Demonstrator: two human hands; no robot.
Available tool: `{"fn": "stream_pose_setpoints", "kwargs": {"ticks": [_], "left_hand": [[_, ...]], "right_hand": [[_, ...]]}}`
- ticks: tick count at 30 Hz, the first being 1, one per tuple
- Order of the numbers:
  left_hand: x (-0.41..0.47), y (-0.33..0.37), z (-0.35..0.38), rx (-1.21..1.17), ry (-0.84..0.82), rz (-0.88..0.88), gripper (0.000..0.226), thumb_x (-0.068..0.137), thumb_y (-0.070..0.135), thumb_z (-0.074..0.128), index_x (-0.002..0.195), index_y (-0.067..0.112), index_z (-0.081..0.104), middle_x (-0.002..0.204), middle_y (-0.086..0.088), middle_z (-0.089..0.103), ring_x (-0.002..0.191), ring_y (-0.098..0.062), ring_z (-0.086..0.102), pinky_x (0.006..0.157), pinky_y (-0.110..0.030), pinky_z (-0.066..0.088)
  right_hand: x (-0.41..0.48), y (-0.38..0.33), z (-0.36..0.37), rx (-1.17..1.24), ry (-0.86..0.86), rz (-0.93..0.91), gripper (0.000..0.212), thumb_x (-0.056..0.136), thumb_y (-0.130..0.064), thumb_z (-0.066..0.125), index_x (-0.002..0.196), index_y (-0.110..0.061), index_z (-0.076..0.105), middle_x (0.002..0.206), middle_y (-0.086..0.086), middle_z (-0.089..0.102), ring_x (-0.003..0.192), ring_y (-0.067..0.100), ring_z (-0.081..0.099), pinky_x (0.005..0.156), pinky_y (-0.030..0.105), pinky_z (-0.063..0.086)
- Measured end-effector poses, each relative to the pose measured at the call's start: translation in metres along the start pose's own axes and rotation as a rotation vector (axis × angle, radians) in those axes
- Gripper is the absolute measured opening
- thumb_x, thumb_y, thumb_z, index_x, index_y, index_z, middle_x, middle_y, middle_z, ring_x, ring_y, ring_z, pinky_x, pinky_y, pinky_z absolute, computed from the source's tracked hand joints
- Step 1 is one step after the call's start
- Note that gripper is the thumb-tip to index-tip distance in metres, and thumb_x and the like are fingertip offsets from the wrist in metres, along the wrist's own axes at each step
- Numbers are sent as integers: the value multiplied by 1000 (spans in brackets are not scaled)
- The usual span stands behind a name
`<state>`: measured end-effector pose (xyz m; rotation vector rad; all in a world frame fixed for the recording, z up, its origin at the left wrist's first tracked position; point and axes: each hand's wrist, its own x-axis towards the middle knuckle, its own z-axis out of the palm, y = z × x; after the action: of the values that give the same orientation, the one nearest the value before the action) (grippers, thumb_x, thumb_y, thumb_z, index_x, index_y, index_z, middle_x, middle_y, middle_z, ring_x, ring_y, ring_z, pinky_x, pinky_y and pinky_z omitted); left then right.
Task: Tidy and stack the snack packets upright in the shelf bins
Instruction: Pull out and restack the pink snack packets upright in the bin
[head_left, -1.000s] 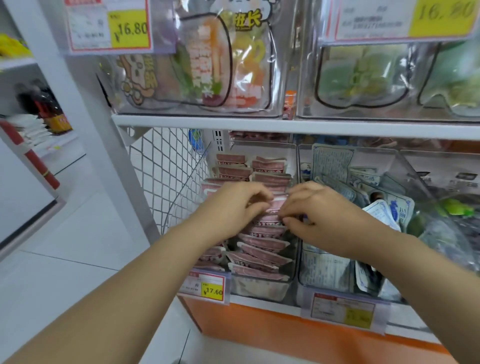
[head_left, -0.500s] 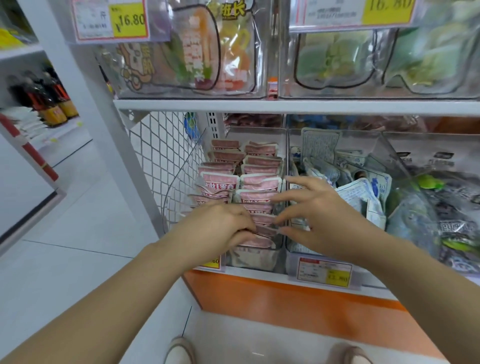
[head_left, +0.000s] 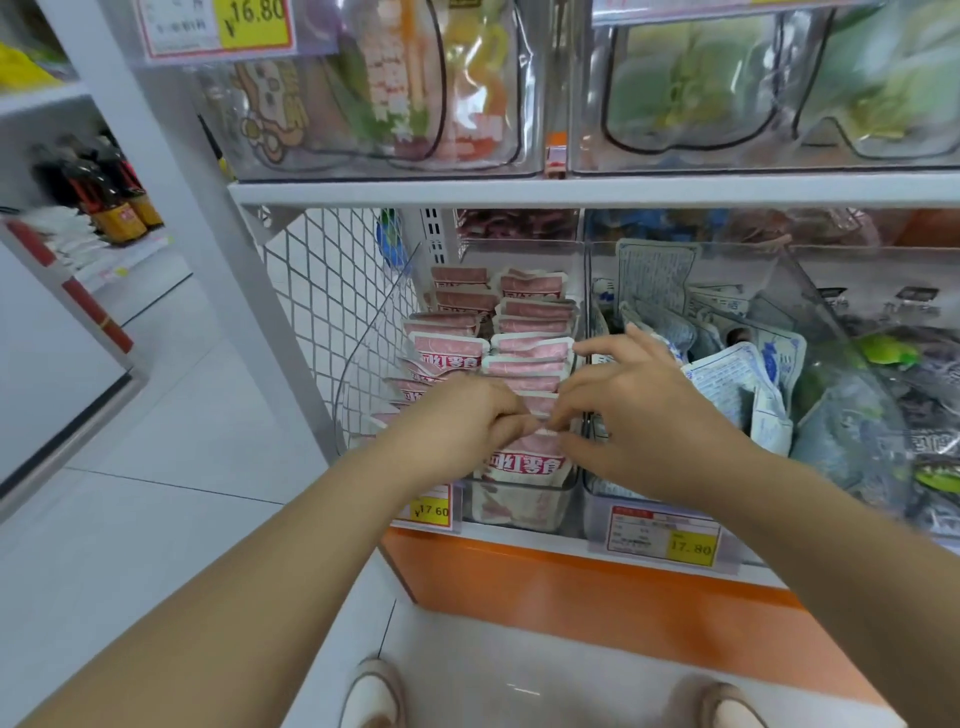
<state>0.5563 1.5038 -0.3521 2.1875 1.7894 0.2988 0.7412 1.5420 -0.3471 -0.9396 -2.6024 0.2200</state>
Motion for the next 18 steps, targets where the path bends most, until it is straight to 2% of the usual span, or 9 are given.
{"fn": "stream_pose_setpoints", "kwargs": {"ticks": [2,6,7,9,11,15,18], "left_hand": [[-10,-3,-8,-133,-60,-10,25,94,28,53,108,15,69,105,0,67,95,-14,60,86,-28,45],[-16,-10,-19,-42,-31,13,19,92,23,59,106,20,71,111,6,66,102,-9,58,95,-30,45],[-16,-11,-20,-15,-44,23,19,90,25,61,105,21,72,109,6,67,100,-10,60,93,-32,46],[-18,-11,-20,-16,-98,23,21,88,33,63,103,22,73,103,5,69,94,-12,63,87,-34,49],[-18,-9,-20,1,-128,19,22,88,34,63,103,22,72,101,3,70,91,-14,64,84,-34,50],[-11,-1,-16,157,-69,-12,22,95,27,52,101,17,70,95,-4,69,85,-22,63,77,-30,51],[0,8,-5,140,-38,-104,22,97,22,48,98,15,68,88,-5,63,80,-23,58,65,-25,39]], "right_hand": [[-1,-4,-1,-42,-14,-3,7,81,-32,67,81,-28,73,89,-16,66,125,15,37,115,41,-2],[-4,-13,0,-139,-60,-40,6,80,-32,69,77,-28,73,93,-14,63,129,18,36,113,43,-11],[-4,-16,1,-153,-51,-61,4,77,-29,72,73,-27,73,90,-13,63,127,21,40,112,45,-9],[-6,-17,6,-184,-1,-105,13,66,-24,82,61,-28,70,81,-12,64,114,29,54,109,55,5],[-5,-16,11,-187,44,-134,18,58,-23,86,56,-29,68,77,-11,64,103,31,61,104,60,16],[-6,-14,15,-146,97,-143,7,63,-30,77,59,-29,71,74,-13,65,99,28,62,103,59,19],[-5,-15,13,-150,65,-136,13,60,-29,84,60,-30,71,72,-14,66,98,27,63,103,59,17]]}}
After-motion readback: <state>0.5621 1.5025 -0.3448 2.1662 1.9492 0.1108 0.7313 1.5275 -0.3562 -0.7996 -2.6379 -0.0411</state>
